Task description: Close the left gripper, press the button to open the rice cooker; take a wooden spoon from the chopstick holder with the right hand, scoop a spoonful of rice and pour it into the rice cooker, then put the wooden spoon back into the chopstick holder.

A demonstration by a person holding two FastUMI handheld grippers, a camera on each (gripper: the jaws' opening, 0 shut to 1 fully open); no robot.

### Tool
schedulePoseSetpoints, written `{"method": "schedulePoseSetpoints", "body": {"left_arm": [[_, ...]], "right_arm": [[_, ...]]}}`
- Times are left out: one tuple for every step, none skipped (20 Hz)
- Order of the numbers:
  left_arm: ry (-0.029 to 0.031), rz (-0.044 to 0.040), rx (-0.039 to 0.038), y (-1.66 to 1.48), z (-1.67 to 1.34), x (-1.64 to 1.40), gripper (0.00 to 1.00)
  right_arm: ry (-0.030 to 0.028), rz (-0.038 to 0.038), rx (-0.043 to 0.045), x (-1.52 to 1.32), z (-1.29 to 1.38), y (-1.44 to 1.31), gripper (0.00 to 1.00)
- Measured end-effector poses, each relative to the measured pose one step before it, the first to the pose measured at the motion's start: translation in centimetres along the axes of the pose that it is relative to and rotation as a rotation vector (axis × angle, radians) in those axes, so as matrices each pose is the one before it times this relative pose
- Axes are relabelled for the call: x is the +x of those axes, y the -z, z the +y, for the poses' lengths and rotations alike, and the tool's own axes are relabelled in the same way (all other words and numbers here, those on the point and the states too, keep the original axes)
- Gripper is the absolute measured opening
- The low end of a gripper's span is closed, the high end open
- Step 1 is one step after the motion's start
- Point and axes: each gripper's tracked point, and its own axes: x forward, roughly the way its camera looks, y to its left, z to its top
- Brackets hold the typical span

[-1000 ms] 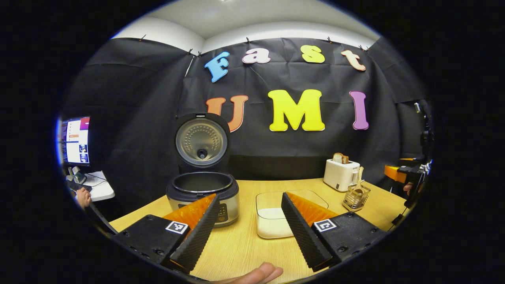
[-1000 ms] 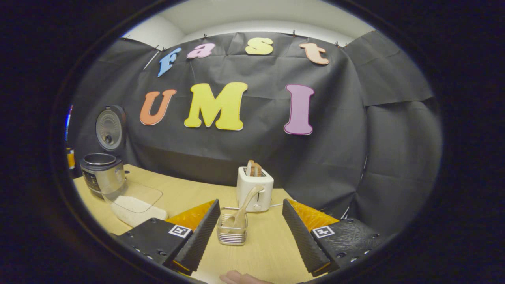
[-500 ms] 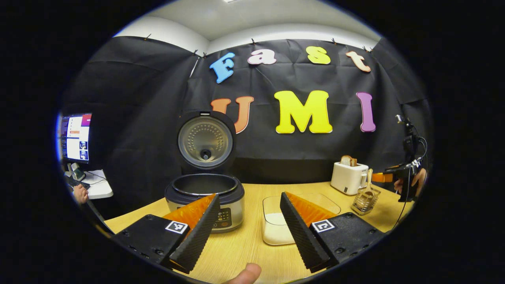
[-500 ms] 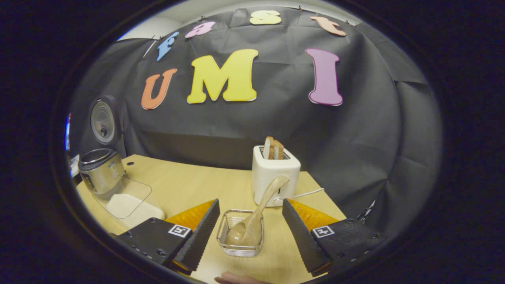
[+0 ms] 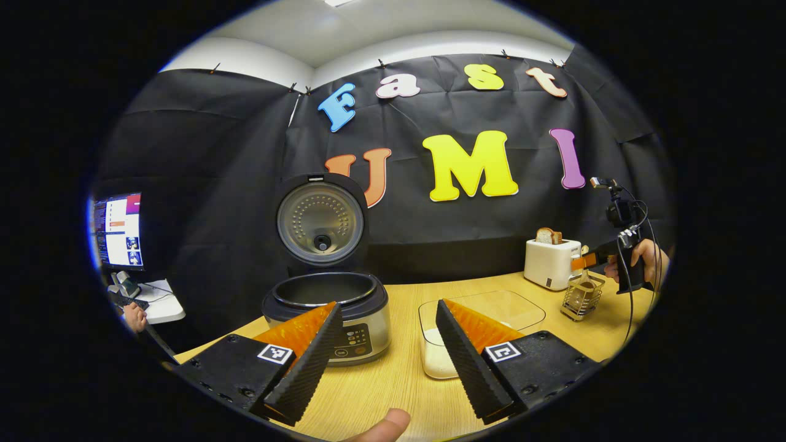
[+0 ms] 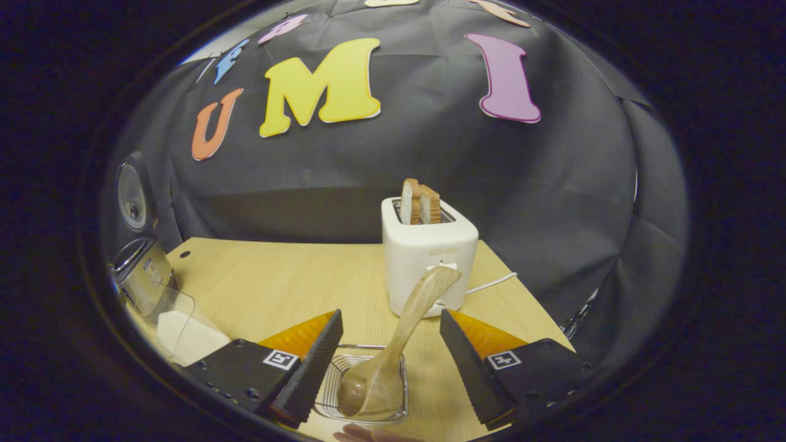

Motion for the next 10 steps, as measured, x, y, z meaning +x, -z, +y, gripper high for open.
{"method": "schedulePoseSetpoints", "body": {"left_arm": [[0.00518, 0.00274, 0.00089, -0.002, -0.197, -0.005, 0.98], [-0.00182, 0.00106, -0.00732, -0.031, 0.077, -0.105, 0.98], [0.00467, -0.00167, -0.01135, -0.061, 0.015, -0.056, 0.98], [0.01273, -0.00079, -0.00806, -0.123, -0.248, -0.037, 0.98], [0.00475, -0.00192, -0.00401, -0.072, -0.094, -0.052, 0.98], [-0.00449, -0.00307, 0.00068, -0.176, 0.167, -0.065, 0.98], [-0.00449, -0.0044, 0.00304, -0.049, 0.19, -0.213, 0.98], [-0.00098, -0.00183, 0.00226, -0.155, 0.096, -0.075, 0.98], [0.00225, -0.00014, -0.00183, 0.01, -0.051, 0.084, 0.98], [0.00463, -0.00032, -0.00595, 0.027, -0.167, -0.033, 0.98]], "right_arm": [[0.00454, 0.01083, 0.00799, 0.662, -0.011, -0.103, 0.96], [0.00524, 0.01938, 0.01137, 0.602, -0.062, 0.08, 0.96], [0.00955, 0.02916, 0.01518, 0.741, -0.105, 0.207, 0.95], [0.00234, 0.03084, 0.01519, 0.762, 0.016, 0.41, 0.95], [0.00027, 0.02873, 0.01038, 0.442, 0.102, 0.294, 0.96], [-0.00156, 0.01799, 0.0053, 0.436, 0.086, 0.39, 0.94], [-0.00194, 0.00243, -0.00033, 0.141, 0.069, -0.156, 0.94], [0.00692, -0.00098, -0.00692, 0.188, -0.087, -0.283, 0.88], [0.00486, -0.00196, -0.00618, 0.031, -0.058, -0.492, 0.82], [0.00363, -0.00707, -0.00584, -0.079, -0.12, -0.545, 0.76]]}}
